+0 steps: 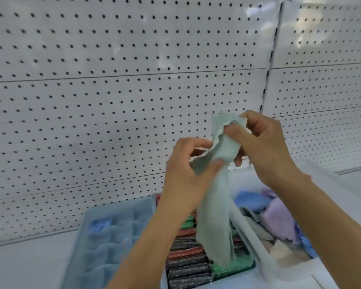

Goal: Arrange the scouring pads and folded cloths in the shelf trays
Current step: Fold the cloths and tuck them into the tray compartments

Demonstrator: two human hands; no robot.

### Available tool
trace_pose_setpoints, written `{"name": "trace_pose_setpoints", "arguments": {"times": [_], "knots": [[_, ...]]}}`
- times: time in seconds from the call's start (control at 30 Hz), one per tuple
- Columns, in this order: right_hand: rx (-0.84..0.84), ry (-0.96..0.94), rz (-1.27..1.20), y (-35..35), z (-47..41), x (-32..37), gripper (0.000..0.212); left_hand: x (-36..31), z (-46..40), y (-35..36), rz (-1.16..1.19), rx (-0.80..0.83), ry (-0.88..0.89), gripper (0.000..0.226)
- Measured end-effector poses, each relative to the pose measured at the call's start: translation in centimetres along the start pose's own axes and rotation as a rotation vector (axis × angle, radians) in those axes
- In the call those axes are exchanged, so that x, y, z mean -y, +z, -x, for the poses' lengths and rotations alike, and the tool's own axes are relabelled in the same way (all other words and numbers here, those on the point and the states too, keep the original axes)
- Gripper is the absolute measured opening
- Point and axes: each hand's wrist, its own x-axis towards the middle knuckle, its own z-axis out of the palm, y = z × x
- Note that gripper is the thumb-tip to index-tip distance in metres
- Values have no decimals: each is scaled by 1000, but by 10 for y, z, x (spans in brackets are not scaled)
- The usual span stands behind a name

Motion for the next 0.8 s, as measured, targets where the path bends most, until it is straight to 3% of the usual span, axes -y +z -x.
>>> {"name": "trace_pose_setpoints", "arguments": {"times": [0.03,0.13,0.33,0.5,0.57,0.6,0.67,0.8], "knots": [[28,7,-35,5,0,1,22,1,-5,-11,93,-18,-62,11],[122,86,-163,15,0,2,31,1,-17,-48,281,-3,-204,17],[332,64,-192,32,4,-3,21,-11,-30,-91,191,79,-145,19],[432,118,145,36,3,4,35,-15,-40,-128,108,41,-121,16],[457,92,255,38,3,2,13,-14,-42,-142,76,5,-124,19],[456,77,281,39,3,0,16,-12,-42,-148,68,-5,-128,19],[437,71,259,39,2,-3,33,-8,-40,-157,41,-8,-131,18],[386,75,96,41,1,-8,26,1,-34,-171,56,-41,-133,24]]}}
